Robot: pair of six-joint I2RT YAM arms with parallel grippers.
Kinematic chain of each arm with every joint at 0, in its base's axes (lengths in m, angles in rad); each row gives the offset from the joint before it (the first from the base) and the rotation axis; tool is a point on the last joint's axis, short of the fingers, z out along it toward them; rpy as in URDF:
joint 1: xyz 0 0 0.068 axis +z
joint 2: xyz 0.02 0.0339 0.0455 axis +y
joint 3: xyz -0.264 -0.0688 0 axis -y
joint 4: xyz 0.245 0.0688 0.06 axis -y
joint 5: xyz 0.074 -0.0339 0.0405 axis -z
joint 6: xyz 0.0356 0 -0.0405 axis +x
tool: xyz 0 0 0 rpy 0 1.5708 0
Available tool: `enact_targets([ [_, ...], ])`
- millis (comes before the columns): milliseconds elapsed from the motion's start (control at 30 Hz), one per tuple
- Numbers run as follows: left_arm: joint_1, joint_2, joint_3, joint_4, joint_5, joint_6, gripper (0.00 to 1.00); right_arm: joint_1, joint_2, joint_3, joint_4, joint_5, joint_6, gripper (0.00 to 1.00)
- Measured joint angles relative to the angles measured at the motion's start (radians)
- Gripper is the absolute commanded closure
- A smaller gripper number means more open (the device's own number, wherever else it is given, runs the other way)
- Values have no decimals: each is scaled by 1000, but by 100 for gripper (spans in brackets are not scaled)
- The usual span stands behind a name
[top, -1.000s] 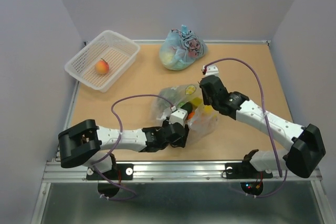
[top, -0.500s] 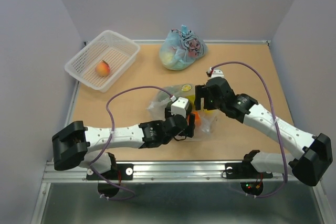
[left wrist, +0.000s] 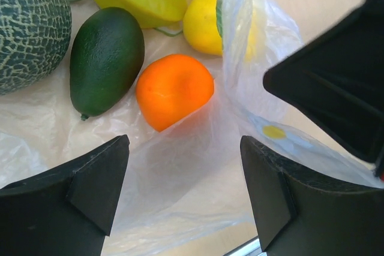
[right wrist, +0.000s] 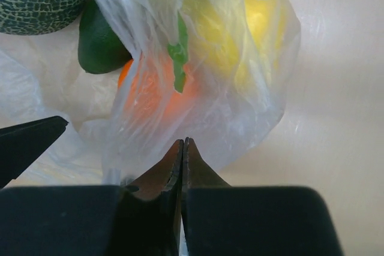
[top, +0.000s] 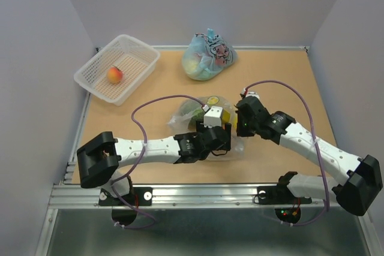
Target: Untie the knot of the plastic bag and take out the fruit
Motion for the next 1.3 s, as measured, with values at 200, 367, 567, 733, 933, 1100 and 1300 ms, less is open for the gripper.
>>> enact_targets([
  [200,16,88,77,-85,-43,-94,14,0,-13,0,-32,40,5,99],
  [367,53,137,116,-137,-82,-116,14,0,-19,0,-40,50,4,99],
  [567,149,170,119,-122,-81,-43,14,0,-26,-1,-47,50,4,99],
  [733,179,250,172,-103,-64,31,14,0,-33,-2,-47,51,4,99],
  [933,189,354,216,-78,-37,71,13,0,-38,-6,-47,50,1,99],
  [1100,206,398,217,-58,-35,77,19,0,-45,-21,-45,42,-6,99],
  [1300,224,403,217,-51,-26,94,66,0,-53,-21,-42,39,-14,99],
])
